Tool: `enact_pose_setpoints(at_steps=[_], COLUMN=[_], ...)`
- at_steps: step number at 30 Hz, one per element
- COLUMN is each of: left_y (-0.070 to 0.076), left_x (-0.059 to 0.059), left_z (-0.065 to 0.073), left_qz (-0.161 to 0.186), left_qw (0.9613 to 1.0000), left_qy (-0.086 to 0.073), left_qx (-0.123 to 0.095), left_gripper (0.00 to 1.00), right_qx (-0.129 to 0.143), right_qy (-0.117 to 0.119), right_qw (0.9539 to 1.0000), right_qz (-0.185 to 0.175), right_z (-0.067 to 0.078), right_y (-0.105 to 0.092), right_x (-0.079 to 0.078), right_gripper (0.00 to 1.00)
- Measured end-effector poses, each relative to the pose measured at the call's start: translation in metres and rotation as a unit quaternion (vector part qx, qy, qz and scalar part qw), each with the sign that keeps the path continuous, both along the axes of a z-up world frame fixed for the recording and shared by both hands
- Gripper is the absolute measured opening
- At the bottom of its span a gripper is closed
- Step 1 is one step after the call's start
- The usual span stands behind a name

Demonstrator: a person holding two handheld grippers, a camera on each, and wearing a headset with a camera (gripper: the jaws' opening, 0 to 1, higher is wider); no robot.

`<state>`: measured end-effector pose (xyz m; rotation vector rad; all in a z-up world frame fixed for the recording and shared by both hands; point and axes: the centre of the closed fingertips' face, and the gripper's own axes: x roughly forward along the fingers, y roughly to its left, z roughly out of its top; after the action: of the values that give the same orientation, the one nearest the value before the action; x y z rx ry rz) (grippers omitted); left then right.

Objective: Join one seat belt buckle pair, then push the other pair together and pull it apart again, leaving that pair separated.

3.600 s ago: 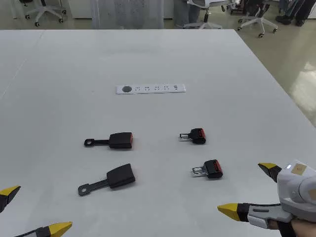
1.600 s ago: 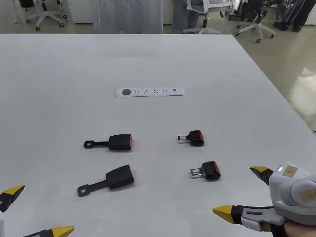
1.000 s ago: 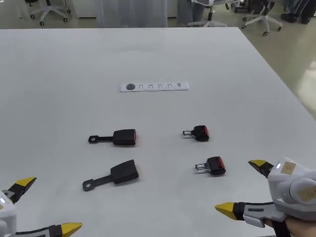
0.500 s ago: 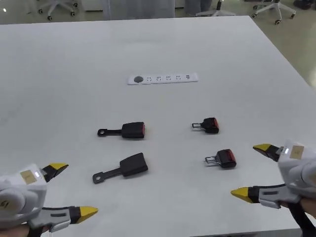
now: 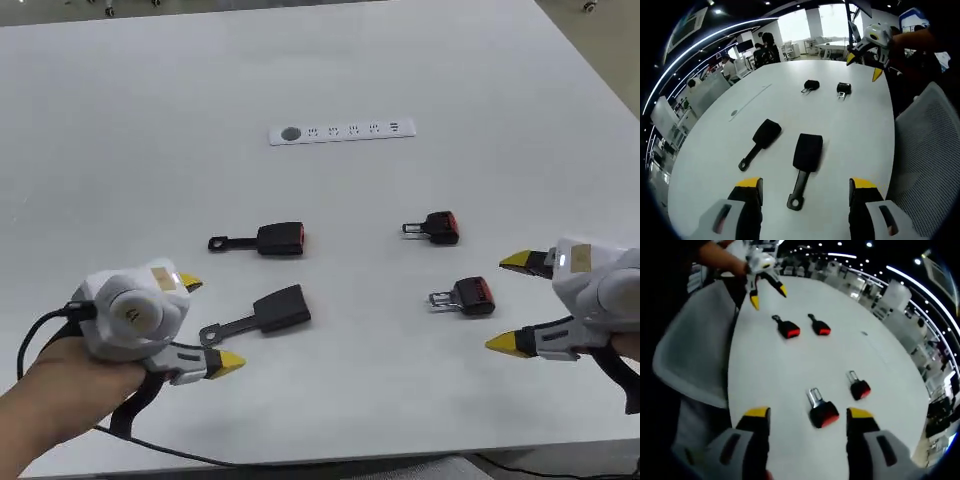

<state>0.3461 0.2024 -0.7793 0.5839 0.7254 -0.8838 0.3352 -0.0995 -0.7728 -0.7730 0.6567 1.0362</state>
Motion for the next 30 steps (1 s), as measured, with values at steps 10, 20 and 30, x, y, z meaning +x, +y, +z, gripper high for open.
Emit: enact_pose_setpoints(at_steps=[10,20,30], left_y=[-0.026,-0.040,-0.051], left_x=[0.019,0.036,0.039], left_z=[-0.033,-0.051,-0.067], left_qz=[-0.041,-0.068,-0.102], left_qw=[0.9978,0.9944,0.9885], left_qy=[0.030,0.056,0.083], left_qx=[0.042,0.059,0.074], left_gripper=[0.62,0.53,0.34], right_qx=[-0.037,-0.047,-0.061], right_qy=[0.017,0.053,0.090], right_qw=[0.9982,0.9942,0.9899], right_qz=[0.044,0.080,0.091], right_z=[-0.029,-0.055,-0.073], right_y=[-0.011,-0.005,-0.011], right_x=[0.028,0.043,0.048], right_gripper=[0.47,0.39,0.35])
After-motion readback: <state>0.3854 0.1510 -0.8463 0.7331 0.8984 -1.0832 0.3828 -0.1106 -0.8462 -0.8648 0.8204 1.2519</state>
